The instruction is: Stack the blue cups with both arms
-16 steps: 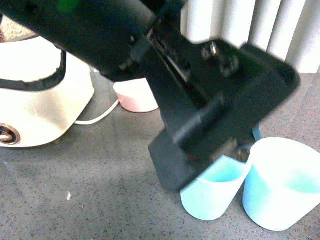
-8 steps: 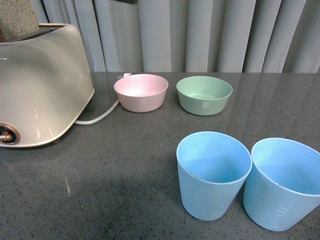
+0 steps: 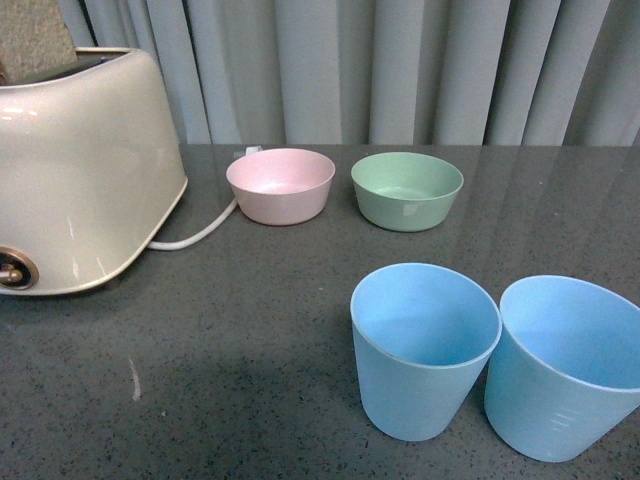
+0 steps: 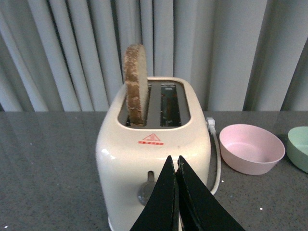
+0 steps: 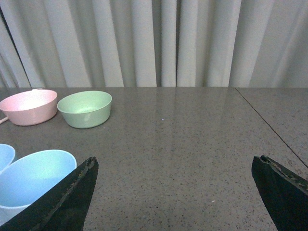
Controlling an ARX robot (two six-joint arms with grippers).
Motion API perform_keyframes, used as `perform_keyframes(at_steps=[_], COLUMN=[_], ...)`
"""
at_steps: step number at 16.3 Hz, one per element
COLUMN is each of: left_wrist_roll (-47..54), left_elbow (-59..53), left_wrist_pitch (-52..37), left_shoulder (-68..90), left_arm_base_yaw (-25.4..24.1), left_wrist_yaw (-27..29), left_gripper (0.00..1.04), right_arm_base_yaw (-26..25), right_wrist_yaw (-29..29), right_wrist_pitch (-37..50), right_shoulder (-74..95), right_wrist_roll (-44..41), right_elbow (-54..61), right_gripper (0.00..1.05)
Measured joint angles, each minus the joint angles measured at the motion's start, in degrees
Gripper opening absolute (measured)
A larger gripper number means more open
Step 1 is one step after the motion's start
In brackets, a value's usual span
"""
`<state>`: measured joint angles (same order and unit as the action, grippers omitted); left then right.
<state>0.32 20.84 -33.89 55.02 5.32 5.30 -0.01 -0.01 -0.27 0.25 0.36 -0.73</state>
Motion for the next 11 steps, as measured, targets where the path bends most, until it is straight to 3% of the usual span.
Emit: perform_keyframes(at_steps=[3,11], left_wrist_roll=[-0.1,-0.1], left_elbow=[-9.2,-15.7], left_wrist_pitch=[-0.4,3.9], left_shoulder=[-8.0,-19.6], left_arm_base_yaw=[-5.2,-5.4], left_wrist_yaw=[-5.1,-5.3], left_gripper=[0.01,0.01], right_arm_base_yaw=[0.0,0.0], right_wrist_yaw=[0.0,0.0], right_wrist_pitch=[0.0,0.0], right_shoulder=[0.0,0.0], right_wrist_roll=[0.0,0.0], right_elbow=[0.0,0.0], right_gripper=[0.98,0.98])
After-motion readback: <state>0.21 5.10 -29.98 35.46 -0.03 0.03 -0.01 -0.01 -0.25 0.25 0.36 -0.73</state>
